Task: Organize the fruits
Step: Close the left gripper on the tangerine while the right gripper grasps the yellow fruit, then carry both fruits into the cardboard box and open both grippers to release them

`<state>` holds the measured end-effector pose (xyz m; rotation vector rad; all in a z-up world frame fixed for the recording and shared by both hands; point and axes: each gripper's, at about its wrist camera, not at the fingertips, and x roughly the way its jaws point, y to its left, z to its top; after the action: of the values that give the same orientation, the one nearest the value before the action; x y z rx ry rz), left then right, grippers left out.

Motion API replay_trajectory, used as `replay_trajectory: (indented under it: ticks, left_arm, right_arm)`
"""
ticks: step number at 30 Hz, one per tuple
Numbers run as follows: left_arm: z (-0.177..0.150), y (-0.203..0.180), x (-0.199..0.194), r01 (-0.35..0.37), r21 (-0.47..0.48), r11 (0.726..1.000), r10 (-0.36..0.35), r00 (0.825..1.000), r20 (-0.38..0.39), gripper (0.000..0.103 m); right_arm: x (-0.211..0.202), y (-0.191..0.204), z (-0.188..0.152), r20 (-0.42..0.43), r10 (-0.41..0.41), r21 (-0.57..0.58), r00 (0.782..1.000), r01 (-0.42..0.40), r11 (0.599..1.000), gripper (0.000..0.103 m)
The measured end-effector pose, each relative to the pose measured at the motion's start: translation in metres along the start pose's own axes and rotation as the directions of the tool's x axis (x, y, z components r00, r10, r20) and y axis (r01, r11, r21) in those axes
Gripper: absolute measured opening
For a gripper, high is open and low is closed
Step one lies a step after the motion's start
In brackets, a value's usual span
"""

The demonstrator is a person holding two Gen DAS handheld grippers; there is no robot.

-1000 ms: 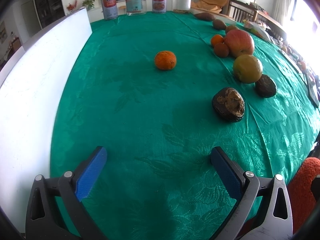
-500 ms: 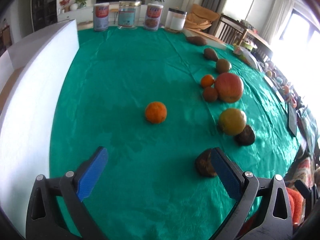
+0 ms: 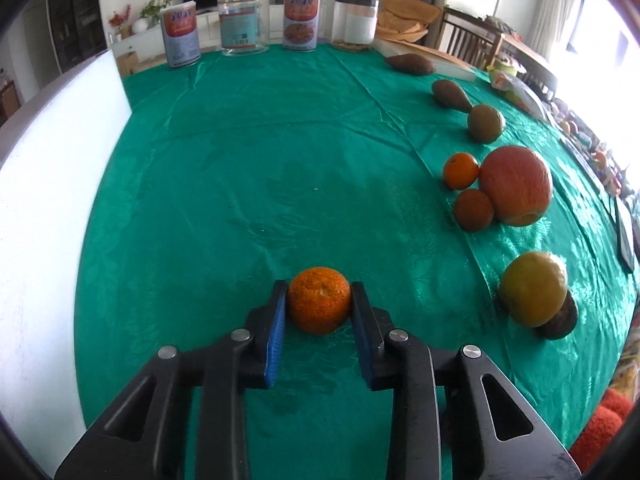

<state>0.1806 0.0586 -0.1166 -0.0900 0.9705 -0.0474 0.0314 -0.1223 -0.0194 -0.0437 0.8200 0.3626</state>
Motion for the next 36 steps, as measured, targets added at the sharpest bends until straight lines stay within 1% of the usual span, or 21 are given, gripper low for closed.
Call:
replay_trajectory:
  ticks: [1,2,4,7,8,9,11,13,14,16,18,20,22,24,25,26,28,31,32,34,36]
  left_arm:
    - [-0.001,0.002,-0.003,0.011,-0.008,1.0,-0.011,1.0,0.004,0.031]
    - [-0.003,0.004,-0.007,0.022,-0.013,1.0,-0.022,1.0,0.009,0.03]
    - [-0.007,0.006,-0.017,0.037,-0.022,0.999,-0.036,0.999,0.02,0.03]
    - [-0.014,0.009,-0.037,0.071,-0.04,0.997,-0.069,0.997,0.035,0.03]
    - [-0.017,0.01,-0.043,0.08,-0.045,0.996,-0.079,0.996,0.037,0.03]
    - [-0.02,0.011,-0.049,0.089,-0.048,0.995,-0.087,0.995,0.039,0.03]
    - [-0.025,0.011,-0.059,0.102,-0.049,0.994,-0.1,0.994,0.039,0.03]
    - [-0.028,0.011,-0.068,0.113,-0.052,0.992,-0.111,0.993,0.04,0.03]
    - [-0.028,0.012,-0.071,0.12,-0.054,0.991,-0.117,0.992,0.042,0.03]
    - [-0.028,0.012,-0.079,0.131,-0.059,0.99,-0.128,0.99,0.052,0.03]
    - [-0.027,0.012,-0.089,0.15,-0.064,0.987,-0.146,0.987,0.072,0.03]
    - [-0.026,0.015,-0.104,0.172,-0.071,0.982,-0.165,0.982,0.094,0.03]
    - [-0.026,0.02,-0.124,0.214,-0.09,0.973,-0.204,0.972,0.114,0.03]
    - [-0.026,0.027,-0.152,0.268,-0.107,0.958,-0.252,0.957,0.143,0.03]
    - [-0.028,0.032,-0.167,0.288,-0.111,0.951,-0.269,0.95,0.161,0.03]
    - [-0.029,0.037,-0.182,0.301,-0.112,0.947,-0.279,0.944,0.179,0.03]
    - [-0.035,0.052,-0.211,0.312,-0.119,0.943,-0.284,0.936,0.206,0.03]
    - [-0.046,0.085,-0.246,0.301,-0.161,0.94,-0.262,0.938,0.226,0.03]
    - [-0.05,0.1,-0.255,0.283,-0.181,0.942,-0.24,0.943,0.23,0.03]
    - [-0.059,0.132,-0.265,0.231,-0.236,0.944,-0.176,0.957,0.231,0.03]
    - [-0.068,0.167,-0.265,0.137,-0.3,0.944,-0.071,0.973,0.219,0.03]
  right_arm:
    - [0.011,-0.003,0.016,-0.024,-0.006,-0.01,1.0,0.006,1.0,0.103]
    - [0.026,-0.007,0.032,-0.068,0.003,-0.011,0.998,-0.004,1.0,0.103]
    - [0.064,-0.016,0.059,-0.154,0.043,0.015,0.987,-0.041,0.999,0.103]
    - [0.111,-0.021,0.084,-0.206,0.077,0.035,0.976,-0.071,0.997,0.101]
    - [0.124,-0.02,0.089,-0.223,0.079,0.028,0.972,-0.075,0.997,0.098]
    - [0.135,-0.018,0.092,-0.24,0.076,0.02,0.968,-0.073,0.997,0.093]
    - [0.155,-0.014,0.095,-0.29,0.06,-0.003,0.955,-0.063,0.998,0.087]
    - [0.17,-0.009,0.095,-0.34,0.038,-0.038,0.94,-0.054,0.998,0.07]
    - [0.174,-0.007,0.095,-0.36,0.04,-0.051,0.932,-0.062,0.997,0.055]
    - [0.174,-0.004,0.097,-0.364,0.014,-0.074,0.931,-0.044,0.996,0.053]
    - [0.168,-0.002,0.1,-0.345,0.01,-0.072,0.938,-0.037,0.997,0.053]
    - [0.154,-0.002,0.108,-0.306,0.053,-0.029,0.951,-0.065,0.997,0.053]
    - [0.137,0.005,0.116,-0.264,0.102,0.005,0.959,-0.105,0.994,0.053]
    - [0.119,0.019,0.123,-0.231,0.169,0.028,0.958,-0.167,0.986,0.053]
    - [0.111,0.029,0.126,-0.217,0.213,0.041,0.953,-0.21,0.977,0.053]
    - [0.103,0.04,0.128,-0.206,0.263,0.054,0.943,-0.257,0.965,0.053]
    - [0.091,0.068,0.129,-0.198,0.369,0.073,0.908,-0.362,0.929,0.053]
    - [0.077,0.127,0.126,-0.206,0.507,0.055,0.837,-0.508,0.86,0.053]
    - [0.073,0.147,0.125,-0.214,0.546,0.042,0.81,-0.551,0.834,0.053]
    - [0.068,0.189,0.121,-0.232,0.601,0.014,0.765,-0.615,0.788,0.053]
    - [0.07,0.228,0.118,-0.265,0.639,-0.008,0.722,-0.664,0.747,0.053]
